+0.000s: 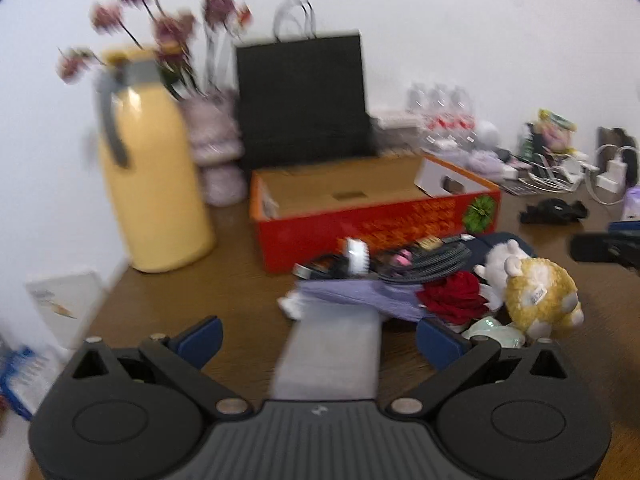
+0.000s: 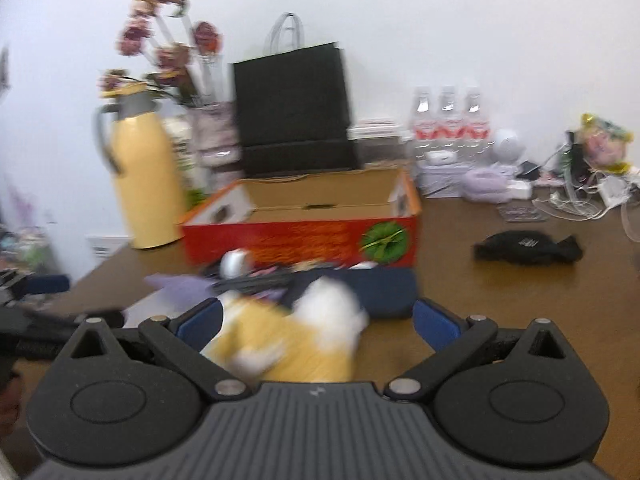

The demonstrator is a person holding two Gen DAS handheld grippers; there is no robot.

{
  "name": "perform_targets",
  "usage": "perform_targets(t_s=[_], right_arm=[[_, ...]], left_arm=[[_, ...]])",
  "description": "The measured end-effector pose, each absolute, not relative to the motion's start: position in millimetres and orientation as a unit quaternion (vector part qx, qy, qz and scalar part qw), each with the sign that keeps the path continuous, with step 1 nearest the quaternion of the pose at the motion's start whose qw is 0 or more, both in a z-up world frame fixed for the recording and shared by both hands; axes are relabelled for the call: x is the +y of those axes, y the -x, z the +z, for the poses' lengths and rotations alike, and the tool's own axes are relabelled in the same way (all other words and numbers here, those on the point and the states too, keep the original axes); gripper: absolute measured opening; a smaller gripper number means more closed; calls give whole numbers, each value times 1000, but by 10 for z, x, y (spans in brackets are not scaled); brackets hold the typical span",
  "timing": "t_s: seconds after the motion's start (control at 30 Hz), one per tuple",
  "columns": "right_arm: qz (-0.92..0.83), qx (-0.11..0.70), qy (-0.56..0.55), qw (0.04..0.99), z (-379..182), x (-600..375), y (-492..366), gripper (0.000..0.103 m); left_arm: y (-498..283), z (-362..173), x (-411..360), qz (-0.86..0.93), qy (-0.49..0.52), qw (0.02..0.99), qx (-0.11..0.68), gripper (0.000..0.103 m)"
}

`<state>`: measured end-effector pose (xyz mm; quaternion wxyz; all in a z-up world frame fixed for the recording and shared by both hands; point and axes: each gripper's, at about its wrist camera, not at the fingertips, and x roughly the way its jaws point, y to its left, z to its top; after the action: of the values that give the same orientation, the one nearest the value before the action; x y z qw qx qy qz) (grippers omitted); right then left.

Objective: Organize objects
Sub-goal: 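Grasp the white translucent box with the left tool while the right tool grasps the yellow plush toy, then carry the white box with the left tool while the right tool carries the plush toy to the cardboard box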

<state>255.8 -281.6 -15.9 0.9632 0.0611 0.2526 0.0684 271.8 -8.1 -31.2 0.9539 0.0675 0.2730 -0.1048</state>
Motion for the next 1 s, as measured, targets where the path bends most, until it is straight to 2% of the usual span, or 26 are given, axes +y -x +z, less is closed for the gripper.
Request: perform_targets(t_s=[0.1,0.17,0.3,0.33,0.37,0.4,0.47,0.57,0.83,0.9,0.93,0.97,1.0], right_arm=[[100,304,-122,940,-256,-2941,-2950,103],[108,321,-136,931,-356,-2948,-3081,95],[132,344,-163,915,-569,-2926,-3217,87],[143,350,-178,909,-623,-2926,-3224,77],[142,353,-185,906,-645,-2919,-3228,63],[135,356,-185,906,-665,-2918,-3211,52],[132,349,-189,908,-650,-2945,-3118,49],[128,330,-176,919,-563,-2992,-2857,49],[89,333,10,939,-398,-2712,-1967,49],[81,336,25,938,-401,-2673,-1867,53],[81,337,22,938,-418,-2671,-1836,63],[83,337,16,938,-434,-2673,-1824,81],[88,337,8,937,-441,-2690,-1815,87]], left_arm=[[-2967,-421,-61,-145,-36,938,314,96],[-3068,-489,-104,-127,-55,934,329,97],[-3164,-580,-136,-115,-60,926,355,96],[-3164,-597,-132,-113,-58,926,355,95],[-3156,-612,-131,-109,-60,927,353,86],[-3126,-625,-126,-102,-66,928,351,69],[-3047,-627,-101,-82,-65,929,354,67],[-2833,-630,-73,-61,-59,931,356,67],[-1951,-569,-43,-29,-19,926,375,67],[-1797,-554,-64,-36,-9,927,373,73],[-1757,-553,-87,-42,-15,928,371,74],[-1735,-552,-113,-42,-25,928,369,75],[-1726,-553,-128,-36,-34,929,367,75]])
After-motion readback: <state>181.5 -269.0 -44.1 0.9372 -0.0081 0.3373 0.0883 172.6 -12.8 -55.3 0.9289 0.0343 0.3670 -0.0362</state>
